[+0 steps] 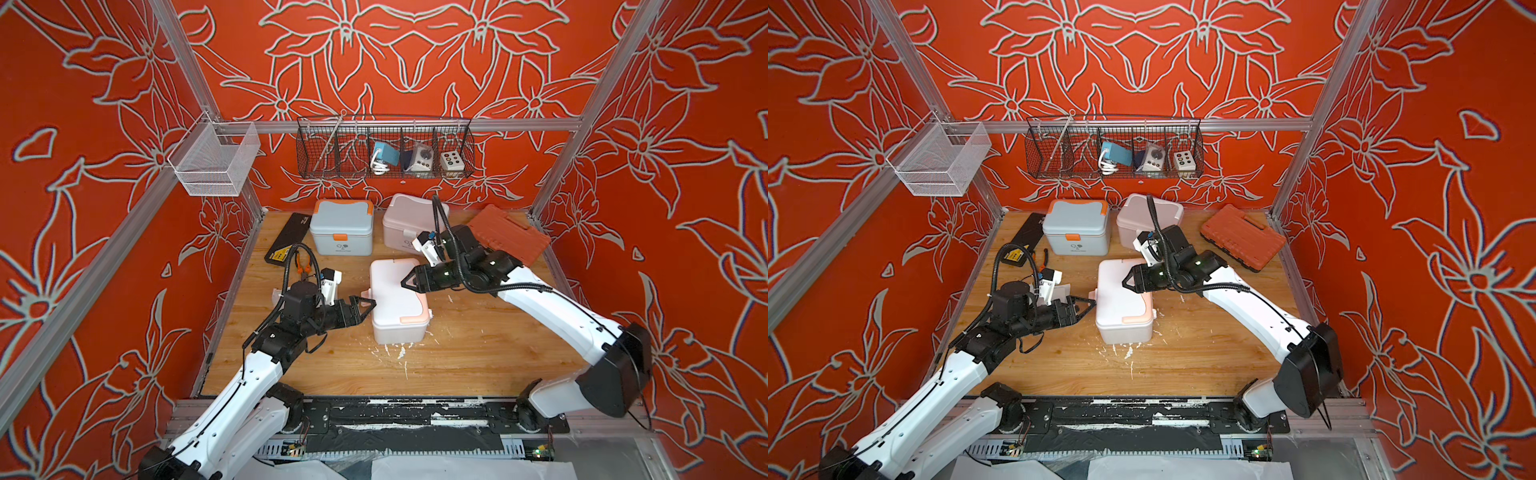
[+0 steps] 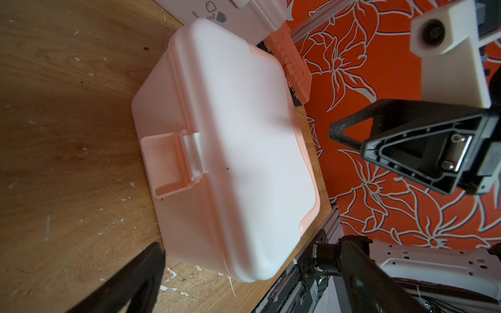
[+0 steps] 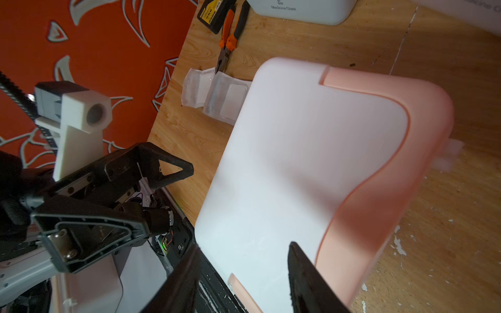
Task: Open first aid kits and take out gauze
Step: Close the lid of the first aid kit, then adjust the first aid kit at the center of the board.
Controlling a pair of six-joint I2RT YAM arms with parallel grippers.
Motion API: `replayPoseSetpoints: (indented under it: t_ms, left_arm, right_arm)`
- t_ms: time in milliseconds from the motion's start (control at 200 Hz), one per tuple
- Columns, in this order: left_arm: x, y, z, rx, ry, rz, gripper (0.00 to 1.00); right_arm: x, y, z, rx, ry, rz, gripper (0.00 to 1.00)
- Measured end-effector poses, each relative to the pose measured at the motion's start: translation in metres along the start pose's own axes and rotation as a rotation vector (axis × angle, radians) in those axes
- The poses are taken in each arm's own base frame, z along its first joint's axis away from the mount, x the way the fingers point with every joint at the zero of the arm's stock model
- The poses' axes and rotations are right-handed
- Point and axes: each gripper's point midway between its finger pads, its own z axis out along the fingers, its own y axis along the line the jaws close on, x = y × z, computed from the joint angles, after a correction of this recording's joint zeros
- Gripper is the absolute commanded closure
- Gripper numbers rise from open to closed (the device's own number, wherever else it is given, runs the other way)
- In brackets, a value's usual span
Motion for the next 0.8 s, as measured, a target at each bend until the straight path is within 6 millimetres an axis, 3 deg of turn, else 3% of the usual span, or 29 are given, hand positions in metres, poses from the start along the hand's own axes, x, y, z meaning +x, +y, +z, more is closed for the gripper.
replayPoseSetpoints:
  t_ms: [160,355,585,801]
  left_arm:
    - [-0.008,0.005,-0.002,-0.005,-0.038,-0.005,0.02]
    - [-0.008,0.035,-0.004,-0.052,-0.068,-0.07,0.02]
    - [-0.008,0.035,-0.003,-0.041,-0.064,-0.077,0.02]
    - [-0.006,0.035,-0.001,-0.025,-0.053,-0.08,0.02]
  right_arm:
    - [-0.001,0.013,0.025,0.021,0.058,-0.065,0.49]
    - [0.001,0.018,0.04,0.052,0.099,-0.113,0.5]
    - [0.021,-0.002,0.053,0.104,0.15,-0.105,0.5]
    - [0.017,-0.005,0.052,0.117,0.099,-0.127,0.48]
